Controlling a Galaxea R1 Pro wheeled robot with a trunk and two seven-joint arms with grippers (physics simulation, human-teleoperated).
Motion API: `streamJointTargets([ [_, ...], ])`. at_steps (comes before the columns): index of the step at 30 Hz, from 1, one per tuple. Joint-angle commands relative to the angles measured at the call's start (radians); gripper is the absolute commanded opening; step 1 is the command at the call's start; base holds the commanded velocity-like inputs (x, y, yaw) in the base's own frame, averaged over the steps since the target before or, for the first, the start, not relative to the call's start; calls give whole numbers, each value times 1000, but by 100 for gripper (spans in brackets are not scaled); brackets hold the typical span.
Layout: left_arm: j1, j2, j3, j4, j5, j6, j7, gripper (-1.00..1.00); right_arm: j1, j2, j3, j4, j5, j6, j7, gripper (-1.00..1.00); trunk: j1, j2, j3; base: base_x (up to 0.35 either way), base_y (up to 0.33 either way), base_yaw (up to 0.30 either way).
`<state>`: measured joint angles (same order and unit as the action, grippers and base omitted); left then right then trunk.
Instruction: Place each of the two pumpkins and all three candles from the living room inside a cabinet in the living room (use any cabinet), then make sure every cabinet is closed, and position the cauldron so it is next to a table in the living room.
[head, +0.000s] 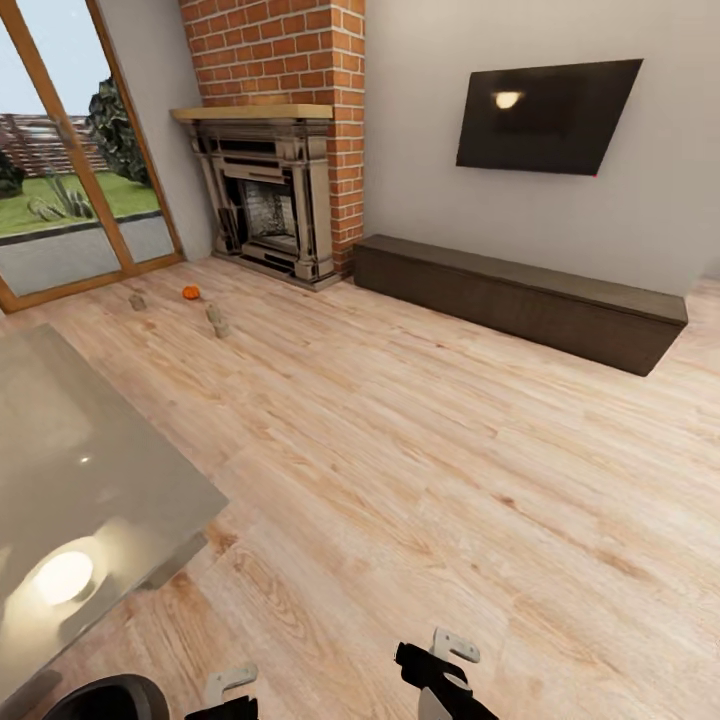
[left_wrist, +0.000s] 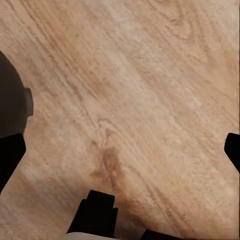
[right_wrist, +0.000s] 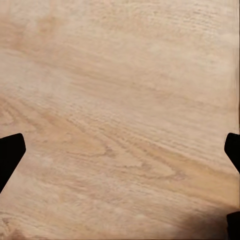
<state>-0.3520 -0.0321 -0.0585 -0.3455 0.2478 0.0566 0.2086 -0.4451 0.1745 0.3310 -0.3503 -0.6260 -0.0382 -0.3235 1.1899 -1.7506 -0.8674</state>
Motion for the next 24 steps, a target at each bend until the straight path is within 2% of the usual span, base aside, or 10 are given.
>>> streamJointTargets([
  [1,1,0,-7,-3,10,-13,7,100,-1,0,6,1,-22,-4,-6,100,0,0,-1,0,0,-279],
  [5,2,-4,-9,21,9,-72,8,100,-1,0,5,1,-48,-3,-6,100,0,0,-1,0,0,-279],
  [15,2,-4,-9,32,8,-84,8,100,-1,0,5,1,-52,-4,-6,100,0,0,-1,13,0,-278],
  [24,2,-5,-10,33,8,-86,9,100,-1,0,5,2,-52,-14,-6,100,0,0,-1,249,-2,-262],
])
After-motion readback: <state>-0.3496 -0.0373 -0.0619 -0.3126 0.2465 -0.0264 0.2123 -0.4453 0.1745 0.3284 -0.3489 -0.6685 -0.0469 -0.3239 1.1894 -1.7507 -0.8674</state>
